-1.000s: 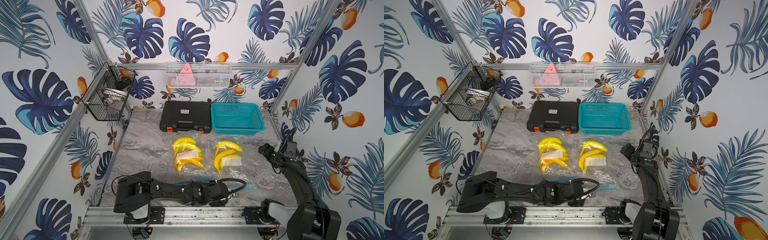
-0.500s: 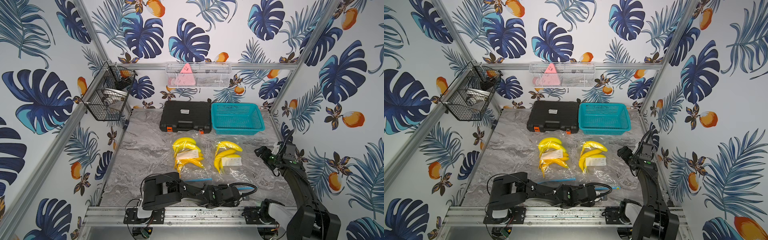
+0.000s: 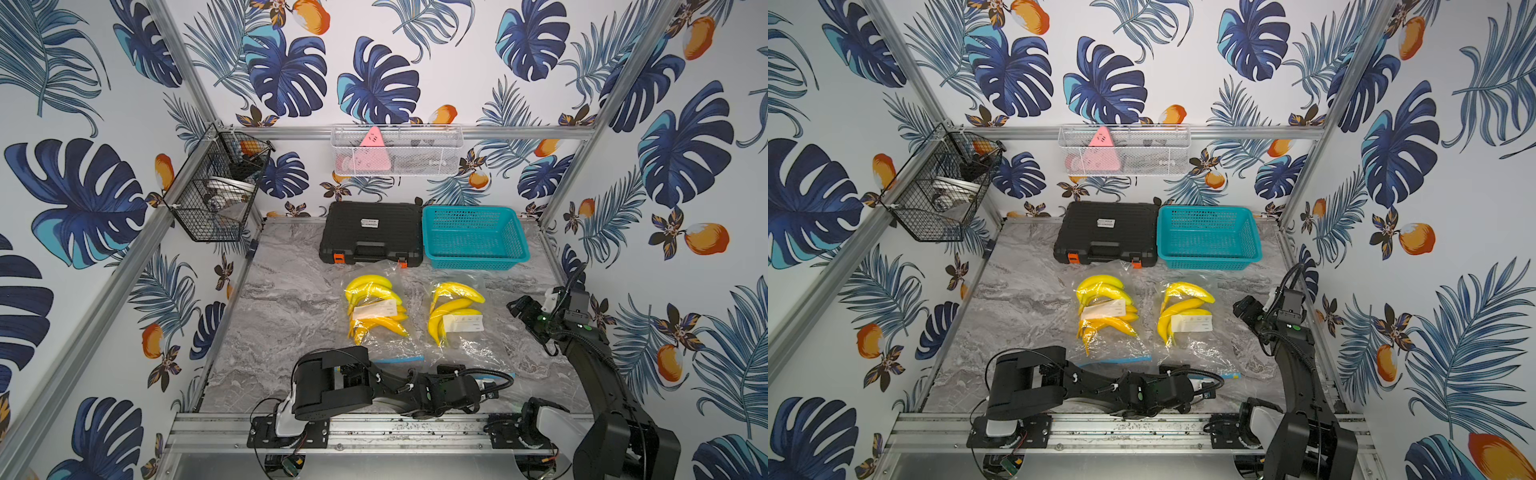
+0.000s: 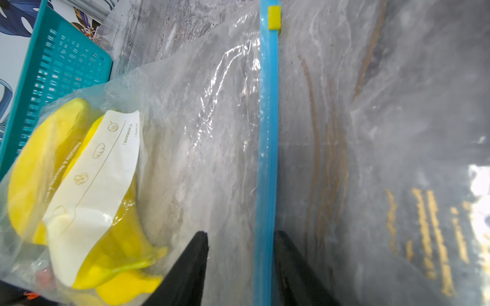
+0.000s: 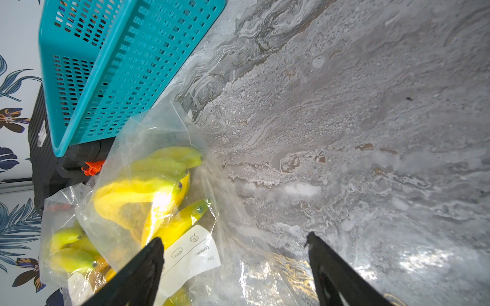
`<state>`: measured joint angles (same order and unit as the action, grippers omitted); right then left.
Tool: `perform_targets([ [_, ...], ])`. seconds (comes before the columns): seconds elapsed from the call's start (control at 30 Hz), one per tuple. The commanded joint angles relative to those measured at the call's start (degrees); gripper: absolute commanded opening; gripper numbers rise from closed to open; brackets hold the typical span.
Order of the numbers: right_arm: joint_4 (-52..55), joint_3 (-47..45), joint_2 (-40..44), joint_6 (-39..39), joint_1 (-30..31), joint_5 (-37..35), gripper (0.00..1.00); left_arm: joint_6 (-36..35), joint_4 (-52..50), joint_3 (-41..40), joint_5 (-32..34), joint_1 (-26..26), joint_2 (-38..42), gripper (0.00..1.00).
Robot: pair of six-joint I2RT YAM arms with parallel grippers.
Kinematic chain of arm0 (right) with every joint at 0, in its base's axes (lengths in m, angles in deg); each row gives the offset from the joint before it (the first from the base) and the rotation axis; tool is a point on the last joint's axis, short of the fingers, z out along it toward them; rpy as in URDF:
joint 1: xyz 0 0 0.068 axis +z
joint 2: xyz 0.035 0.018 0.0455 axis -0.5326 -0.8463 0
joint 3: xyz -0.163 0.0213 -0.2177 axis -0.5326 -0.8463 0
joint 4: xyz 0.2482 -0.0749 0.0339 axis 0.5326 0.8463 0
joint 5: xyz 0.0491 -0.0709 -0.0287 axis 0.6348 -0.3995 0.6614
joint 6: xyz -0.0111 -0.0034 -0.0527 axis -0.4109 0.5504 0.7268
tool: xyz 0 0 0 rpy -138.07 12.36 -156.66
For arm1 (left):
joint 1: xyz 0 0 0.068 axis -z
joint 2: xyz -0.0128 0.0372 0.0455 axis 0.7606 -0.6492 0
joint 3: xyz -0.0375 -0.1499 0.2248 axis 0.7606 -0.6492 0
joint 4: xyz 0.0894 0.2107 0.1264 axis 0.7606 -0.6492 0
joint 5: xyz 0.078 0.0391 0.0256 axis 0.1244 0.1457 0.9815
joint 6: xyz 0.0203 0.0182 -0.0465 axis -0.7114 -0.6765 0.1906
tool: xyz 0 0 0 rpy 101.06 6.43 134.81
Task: Open the zip-top bag and take out the banana
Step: Pick up the zipper food storage bag at the center of the board.
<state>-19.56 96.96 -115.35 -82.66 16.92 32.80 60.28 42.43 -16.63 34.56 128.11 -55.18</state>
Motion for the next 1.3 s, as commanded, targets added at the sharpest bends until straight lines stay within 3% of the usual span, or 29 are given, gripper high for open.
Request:
perform_targets([
  [0.0,-0.48,-0.11,0.00,0.00,-0.02,0.57,0.87,-3.78,-5.55,-1.50,1.42,-0.03,0.09,0.47],
  [0.17,-0.83,-0.26,-0.26,0.00,0.02,0.74,0.87,-5.26,-4.94,-1.99,2.55,-0.06,-0.38,0.36],
  [0.4,-1.01,-0.47,-0.25,-0.15,0.00,2.33,0.87,-2.60,-8.61,1.58,-0.60,-0.73,-0.86,0.00],
  [0.5,-1.19,-0.59,-0.02,-0.24,0.07,4.32,0.84,0.63,-9.71,2.25,-2.87,-2.56,1.30,0.00],
  [0.73,-1.11,-2.34,2.03,0.71,0.08,12.40,0.64,4.94,-14.19,0.72,-6.98,-9.62,11.15,0.00],
  [0.93,-2.72,-4.59,4.13,-0.03,0.06,21.56,0.65,8.03,-17.96,0.24,-12.80,-16.92,18.44,0.00],
  [1.1,-7.62,-6.78,8.68,-4.55,0.02,25.69,0.69,9.16,-21.27,2.52,-16.44,-20.50,19.42,0.00],
  [1.27,-9.36,-6.65,6.93,-8.32,0.00,30.81,0.57,10.26,-22.49,4.27,-19.74,-23.98,19.47,0.00],
])
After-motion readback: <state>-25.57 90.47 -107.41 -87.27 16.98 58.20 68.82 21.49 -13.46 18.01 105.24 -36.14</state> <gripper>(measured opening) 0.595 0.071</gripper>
